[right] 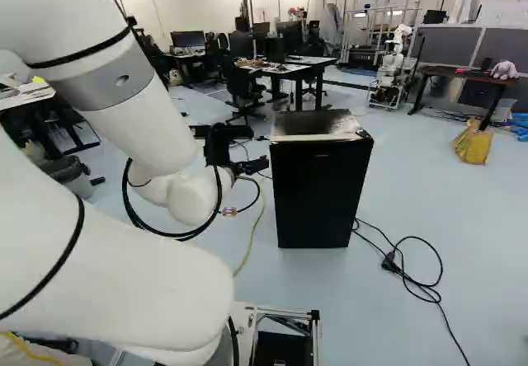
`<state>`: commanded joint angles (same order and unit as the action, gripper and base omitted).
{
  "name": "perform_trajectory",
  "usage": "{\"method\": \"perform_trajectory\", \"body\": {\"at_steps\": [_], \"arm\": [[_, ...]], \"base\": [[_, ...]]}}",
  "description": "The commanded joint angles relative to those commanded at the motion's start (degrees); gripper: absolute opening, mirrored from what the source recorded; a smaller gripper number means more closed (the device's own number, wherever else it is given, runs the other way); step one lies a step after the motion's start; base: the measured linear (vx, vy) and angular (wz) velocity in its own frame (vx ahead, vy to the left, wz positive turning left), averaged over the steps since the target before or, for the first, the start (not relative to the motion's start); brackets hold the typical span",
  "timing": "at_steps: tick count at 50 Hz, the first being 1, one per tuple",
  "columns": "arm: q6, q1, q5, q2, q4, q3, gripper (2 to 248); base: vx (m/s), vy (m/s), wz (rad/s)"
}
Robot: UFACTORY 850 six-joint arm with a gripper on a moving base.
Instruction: Grab a drink from the fridge
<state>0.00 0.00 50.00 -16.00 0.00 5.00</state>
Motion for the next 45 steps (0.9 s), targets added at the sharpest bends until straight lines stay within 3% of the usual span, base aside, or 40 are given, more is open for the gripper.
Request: {"method": "perform_trajectory", "body": {"at_steps": [12,25,45], "arm": [[0.00,0.30,0.00,0.18,0.39,0.15,247],[0.00,1.70,0.13,1.81,4.20,1.55,247],[0.00,4.04,1.86,9.11,11.28,5.59,247]], "base": [[0.000,0.000,0.000],[0.000,0.000,0.000],[0.000,0.000,0.000]]}}
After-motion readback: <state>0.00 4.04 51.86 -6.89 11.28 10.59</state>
